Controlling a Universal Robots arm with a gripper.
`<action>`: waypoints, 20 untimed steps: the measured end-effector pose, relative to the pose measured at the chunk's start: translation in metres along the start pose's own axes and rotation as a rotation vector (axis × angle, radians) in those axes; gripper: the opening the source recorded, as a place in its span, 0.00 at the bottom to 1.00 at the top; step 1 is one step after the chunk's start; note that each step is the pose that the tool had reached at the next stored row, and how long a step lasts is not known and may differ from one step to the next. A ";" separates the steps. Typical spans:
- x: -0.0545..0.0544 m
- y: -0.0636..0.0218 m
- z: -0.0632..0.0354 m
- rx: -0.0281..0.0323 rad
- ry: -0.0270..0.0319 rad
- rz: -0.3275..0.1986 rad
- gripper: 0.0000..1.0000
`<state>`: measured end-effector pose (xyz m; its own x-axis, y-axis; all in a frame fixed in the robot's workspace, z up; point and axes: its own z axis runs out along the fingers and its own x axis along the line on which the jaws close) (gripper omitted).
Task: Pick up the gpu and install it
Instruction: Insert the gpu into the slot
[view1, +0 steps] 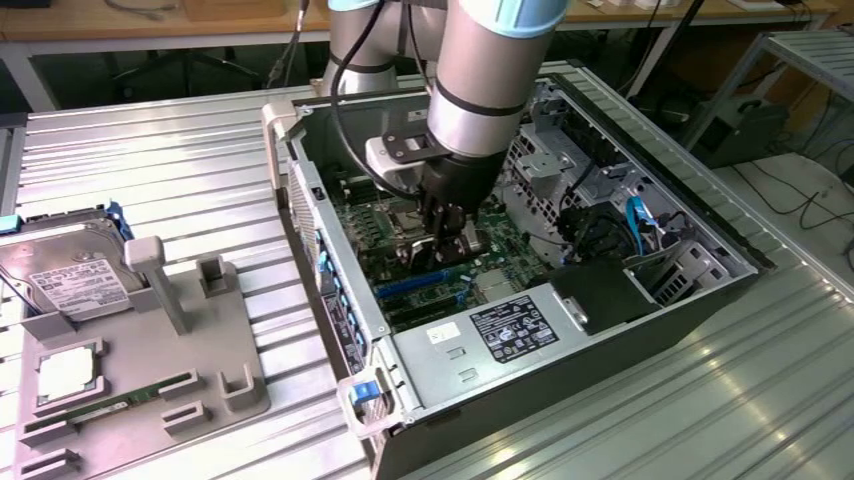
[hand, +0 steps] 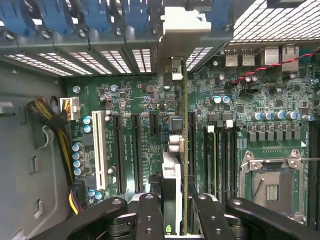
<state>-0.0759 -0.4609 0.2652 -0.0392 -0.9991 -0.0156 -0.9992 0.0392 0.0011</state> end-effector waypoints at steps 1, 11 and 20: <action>0.000 0.0000 0.0018 0.0000 0.0002 0.000 0.28; -0.001 0.0045 0.0072 -0.0001 0.0004 -0.007 0.28; -0.001 0.0078 0.0086 0.0000 0.0003 -0.007 0.28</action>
<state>-0.0836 -0.4594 0.2566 -0.0320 -0.9994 -0.0154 -0.9995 0.0320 0.0010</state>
